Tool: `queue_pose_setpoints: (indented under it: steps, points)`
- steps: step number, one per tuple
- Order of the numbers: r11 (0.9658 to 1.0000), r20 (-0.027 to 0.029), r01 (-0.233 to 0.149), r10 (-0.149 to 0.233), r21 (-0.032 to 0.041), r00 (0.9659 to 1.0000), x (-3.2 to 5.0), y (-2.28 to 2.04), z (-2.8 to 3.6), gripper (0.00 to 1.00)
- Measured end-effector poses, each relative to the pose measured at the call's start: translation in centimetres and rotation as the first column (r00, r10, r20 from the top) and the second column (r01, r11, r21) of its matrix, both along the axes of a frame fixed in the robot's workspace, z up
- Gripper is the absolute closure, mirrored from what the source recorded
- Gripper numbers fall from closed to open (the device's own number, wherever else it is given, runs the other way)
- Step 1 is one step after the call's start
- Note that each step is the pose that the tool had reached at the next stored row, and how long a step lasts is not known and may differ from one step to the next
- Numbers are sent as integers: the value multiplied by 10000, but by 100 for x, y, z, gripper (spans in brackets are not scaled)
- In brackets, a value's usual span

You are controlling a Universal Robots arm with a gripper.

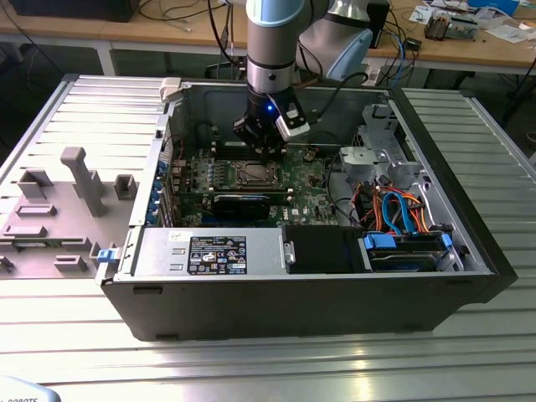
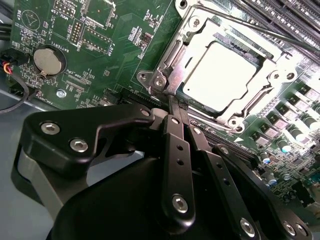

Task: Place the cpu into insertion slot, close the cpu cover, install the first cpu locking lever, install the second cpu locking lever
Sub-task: 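Install the first cpu locking lever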

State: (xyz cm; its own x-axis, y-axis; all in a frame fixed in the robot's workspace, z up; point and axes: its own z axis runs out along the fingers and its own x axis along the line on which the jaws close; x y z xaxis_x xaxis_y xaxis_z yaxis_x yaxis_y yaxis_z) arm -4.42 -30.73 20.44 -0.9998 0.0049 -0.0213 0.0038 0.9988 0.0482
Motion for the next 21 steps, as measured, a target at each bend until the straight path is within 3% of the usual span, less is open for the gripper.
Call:
queue_pose_setpoints:
  steps: [3, 7, 10, 13, 21]
  points:
    - [10000, -1, -1, 1, -40, 10000, 0, 0, -27, 89]
    - [10000, 0, 1, -1, -34, 10000, 0, 0, -42, 89]
    - [9999, 3, 0, 0, 113, 10000, 1, 1, -47, 89]
    - [9999, 4, 1, -1, 137, 10000, 1, 2, -48, 89]
    - [9999, 2, -1, 1, 133, 10000, 2, 1, 57, 89]
